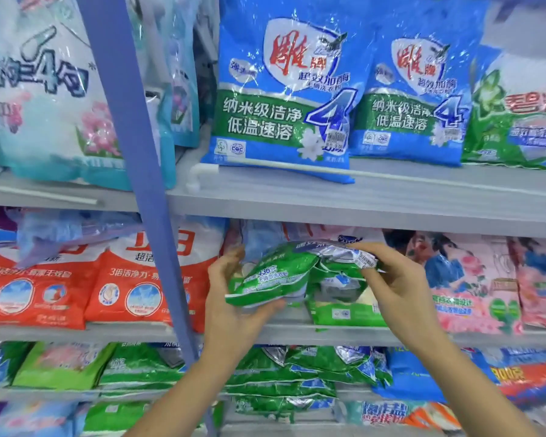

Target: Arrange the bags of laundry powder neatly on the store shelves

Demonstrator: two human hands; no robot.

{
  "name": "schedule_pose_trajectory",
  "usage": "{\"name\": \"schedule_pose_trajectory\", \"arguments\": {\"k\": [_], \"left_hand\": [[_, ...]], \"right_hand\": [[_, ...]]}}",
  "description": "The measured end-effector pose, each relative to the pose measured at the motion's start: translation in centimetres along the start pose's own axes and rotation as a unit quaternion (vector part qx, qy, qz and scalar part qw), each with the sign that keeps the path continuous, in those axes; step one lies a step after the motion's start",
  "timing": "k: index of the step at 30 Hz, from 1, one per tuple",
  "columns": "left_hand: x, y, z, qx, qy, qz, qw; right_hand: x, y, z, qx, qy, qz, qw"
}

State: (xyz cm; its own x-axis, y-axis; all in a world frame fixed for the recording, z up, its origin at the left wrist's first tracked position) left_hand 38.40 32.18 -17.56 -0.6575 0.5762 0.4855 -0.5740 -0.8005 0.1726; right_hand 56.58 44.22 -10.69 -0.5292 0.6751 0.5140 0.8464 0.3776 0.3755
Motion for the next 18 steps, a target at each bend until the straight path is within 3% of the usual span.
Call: {"name": "schedule_pose_trajectory", "arguments": {"k": [3,7,13,18], "left_hand": [[0.0,-1.1,2.9,0.005,-0.053,-0.111,0.992],[-0.3,-2.1,6.4,0.002,-0.069,-0.154,0.986],[1.4,-3.1,14.0,-0.076,-0.068,-0.124,0.987],[4.4,-3.8,18.5,-0.134,-0.040,-0.091,0.986]], "right_hand": [[-0.9,2.1,-0.6,0.035,-0.046,-0.023,0.998],[-2.6,5.0,-1.1,0.092,-0.126,-0.032,0.987],[-2.5,8.4,-3.7,0.219,-0.159,-0.013,0.963],[-1.3,11.7,-6.5,0.210,-0.133,0.050,0.967]]}}
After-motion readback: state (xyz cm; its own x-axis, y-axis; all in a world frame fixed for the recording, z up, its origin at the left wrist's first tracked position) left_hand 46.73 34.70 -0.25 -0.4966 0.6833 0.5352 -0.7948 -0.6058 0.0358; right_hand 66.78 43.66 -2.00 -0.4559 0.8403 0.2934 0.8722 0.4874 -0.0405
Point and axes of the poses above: each hand's wrist, its own x-axis towards the middle knuckle, its own y-axis out of the back of the hand, z = x × y, the point moved 7 cm from there along x, towards the middle knuckle, and after that the axes turned 7 degrees about x, right-handed, at the moved point
